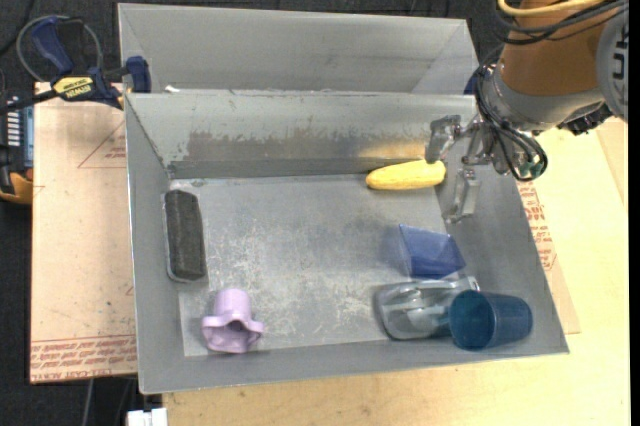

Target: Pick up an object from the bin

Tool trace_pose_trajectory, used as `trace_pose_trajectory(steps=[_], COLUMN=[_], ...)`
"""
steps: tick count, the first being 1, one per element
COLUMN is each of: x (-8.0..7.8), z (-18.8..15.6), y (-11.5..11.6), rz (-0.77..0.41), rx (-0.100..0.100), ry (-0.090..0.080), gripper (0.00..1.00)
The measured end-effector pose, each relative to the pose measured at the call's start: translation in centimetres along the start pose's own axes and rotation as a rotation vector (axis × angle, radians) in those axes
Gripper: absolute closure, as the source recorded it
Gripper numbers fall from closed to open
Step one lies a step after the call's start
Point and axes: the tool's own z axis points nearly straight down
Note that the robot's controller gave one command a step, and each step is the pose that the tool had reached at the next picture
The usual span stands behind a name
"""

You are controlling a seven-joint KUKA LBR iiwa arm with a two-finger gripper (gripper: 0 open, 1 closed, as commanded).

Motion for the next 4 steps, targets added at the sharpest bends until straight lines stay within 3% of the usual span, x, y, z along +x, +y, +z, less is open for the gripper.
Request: trace_pose_trajectory(steps=[1,2,3,4], x=[-0.2,-5.0,-4.4,-4.6], z=[-0.4,14.9,7.7,12.3], y=[0.1,-2.6,-3.1,-2.3], rz=[-0.003,0.044,0.095,-0.096], rx=[0.001,-0.005,0.001,-0.004], ry=[-0.007,-0.022,-0.022,-0.018], gripper=[0.00,0.00,0.00,0.00])
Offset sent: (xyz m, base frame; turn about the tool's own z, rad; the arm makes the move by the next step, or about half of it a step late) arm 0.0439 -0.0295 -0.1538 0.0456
